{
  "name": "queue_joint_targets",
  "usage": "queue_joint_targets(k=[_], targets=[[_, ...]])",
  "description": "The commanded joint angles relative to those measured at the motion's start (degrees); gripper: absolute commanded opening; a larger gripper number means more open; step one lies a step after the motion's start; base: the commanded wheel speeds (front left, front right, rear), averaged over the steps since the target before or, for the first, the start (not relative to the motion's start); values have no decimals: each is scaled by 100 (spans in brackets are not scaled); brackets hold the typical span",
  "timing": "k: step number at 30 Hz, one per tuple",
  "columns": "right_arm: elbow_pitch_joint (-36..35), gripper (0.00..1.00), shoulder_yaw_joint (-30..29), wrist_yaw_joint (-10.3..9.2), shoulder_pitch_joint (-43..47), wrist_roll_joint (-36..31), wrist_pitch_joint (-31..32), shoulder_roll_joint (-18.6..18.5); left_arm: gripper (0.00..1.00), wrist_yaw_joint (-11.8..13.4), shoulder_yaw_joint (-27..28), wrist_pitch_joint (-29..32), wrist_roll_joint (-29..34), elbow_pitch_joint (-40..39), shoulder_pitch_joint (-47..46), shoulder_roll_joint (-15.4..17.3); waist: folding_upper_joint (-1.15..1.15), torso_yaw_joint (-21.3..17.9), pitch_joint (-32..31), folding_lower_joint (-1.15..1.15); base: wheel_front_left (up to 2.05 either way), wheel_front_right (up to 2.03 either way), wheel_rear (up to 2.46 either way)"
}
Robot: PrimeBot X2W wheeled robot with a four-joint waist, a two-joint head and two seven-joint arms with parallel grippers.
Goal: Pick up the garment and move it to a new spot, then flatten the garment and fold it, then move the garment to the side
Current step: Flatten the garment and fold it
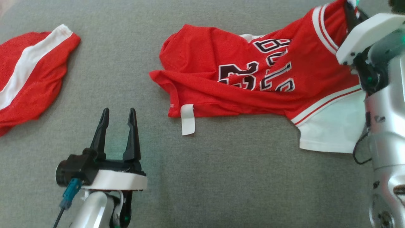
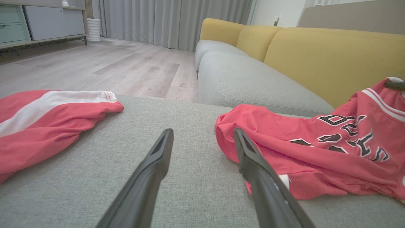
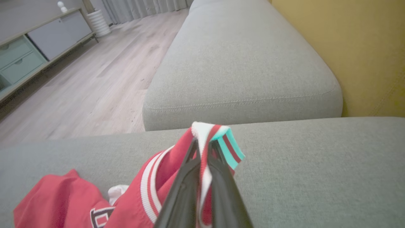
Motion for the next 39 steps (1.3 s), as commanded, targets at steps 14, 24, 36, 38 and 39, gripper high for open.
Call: queue_joint_targets(k=[14, 24, 36, 38, 39], targets=[[542, 100, 754, 43, 97, 237, -1832, -227, 100, 5, 249, -136, -21, 115, -108, 23, 0, -83, -374, -1, 0, 0, 0], [-820, 100, 499, 43, 2135, -127, -2464, 97, 100, 48, 331, -162, -13, 135, 351, 129, 0, -476, -1034, -1, 0, 0, 0], [-2946, 100, 62, 43, 4022, -393, -1709, 533, 100, 76, 289, -158, -6, 67, 596, 185, 0, -718, -1163, -1, 0, 0, 0], [-3128, 100, 70, 43, 4129, -429, -1654, 554, 100, 78, 271, -149, -2, 69, 578, 189, 0, -726, -1146, -1, 0, 0, 0], [-3201, 100, 77, 43, 4174, -444, -1634, 561, 100, 80, 261, -145, 1, 71, 566, 190, 0, -725, -1139, -1, 0, 0, 0]])
